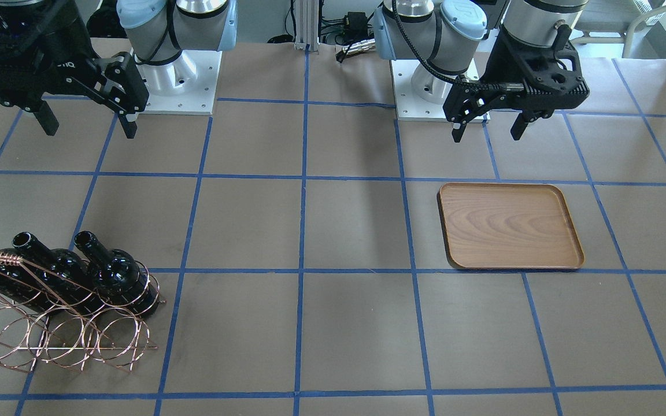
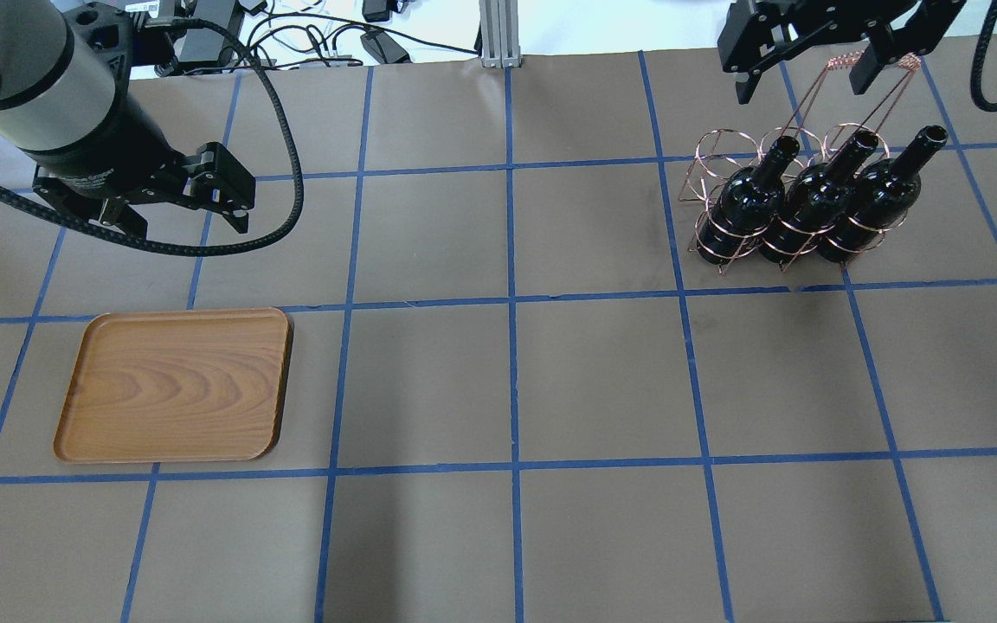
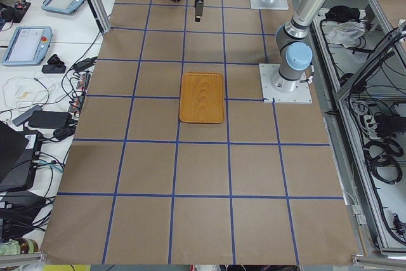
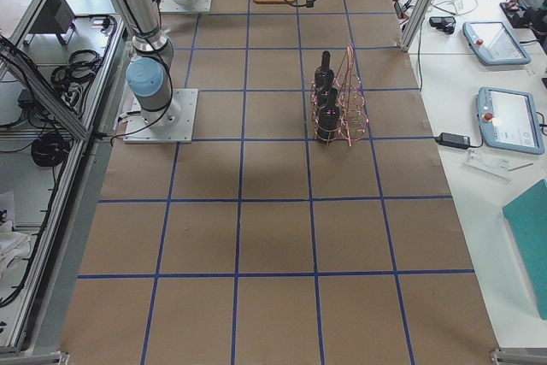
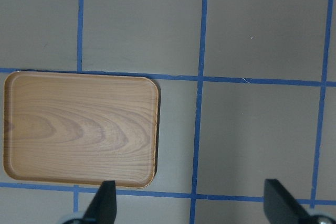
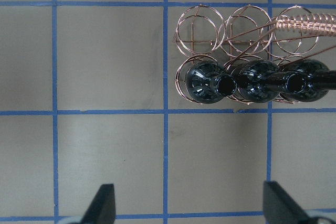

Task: Take wine from basket and place on tray
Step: 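Move the right gripper above the copper rack toward the bottles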

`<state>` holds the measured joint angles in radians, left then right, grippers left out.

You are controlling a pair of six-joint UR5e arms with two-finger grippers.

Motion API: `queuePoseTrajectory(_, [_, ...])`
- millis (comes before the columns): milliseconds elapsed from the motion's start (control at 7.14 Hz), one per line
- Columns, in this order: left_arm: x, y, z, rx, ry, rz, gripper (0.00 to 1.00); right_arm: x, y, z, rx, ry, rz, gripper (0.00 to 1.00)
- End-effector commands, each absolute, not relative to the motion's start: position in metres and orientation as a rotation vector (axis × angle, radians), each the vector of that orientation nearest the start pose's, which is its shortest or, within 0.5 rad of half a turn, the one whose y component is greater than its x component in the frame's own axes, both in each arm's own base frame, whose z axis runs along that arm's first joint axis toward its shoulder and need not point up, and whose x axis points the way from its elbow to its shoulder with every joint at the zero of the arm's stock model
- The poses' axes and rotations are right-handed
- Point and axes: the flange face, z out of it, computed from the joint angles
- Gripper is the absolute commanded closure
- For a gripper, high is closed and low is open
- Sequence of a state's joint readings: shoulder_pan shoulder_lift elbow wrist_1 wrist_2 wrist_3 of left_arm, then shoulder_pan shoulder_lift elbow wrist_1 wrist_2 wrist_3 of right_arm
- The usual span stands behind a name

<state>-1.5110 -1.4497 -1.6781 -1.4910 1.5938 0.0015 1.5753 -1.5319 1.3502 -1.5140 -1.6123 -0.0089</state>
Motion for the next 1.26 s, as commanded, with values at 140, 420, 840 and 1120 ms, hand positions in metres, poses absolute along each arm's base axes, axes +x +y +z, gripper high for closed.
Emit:
queuePoseTrajectory(140, [-0.104, -0.456, 0.500, -0.092, 3.111, -0.145, 0.00, 0.130, -0.512, 0.564, -0.011, 3.183, -0.149, 0.00])
queuePoseTrajectory(420, [-0.104, -0.456, 0.500, -0.092, 3.111, -0.145, 0.00, 0.131, -0.511, 0.555, -0.015, 3.181, -0.119, 0.00])
queuePoseTrajectory(840, [-0.104, -0.456, 0.500, -0.092, 3.111, -0.145, 0.00, 0.131, -0.510, 0.556, -0.020, 3.174, -0.117, 0.00])
queuePoseTrajectory(1120, [-0.104, -0.456, 0.500, -0.092, 3.110, -0.144, 0.00, 0.132, -0.498, 0.557, -0.031, 3.157, -0.039, 0.00])
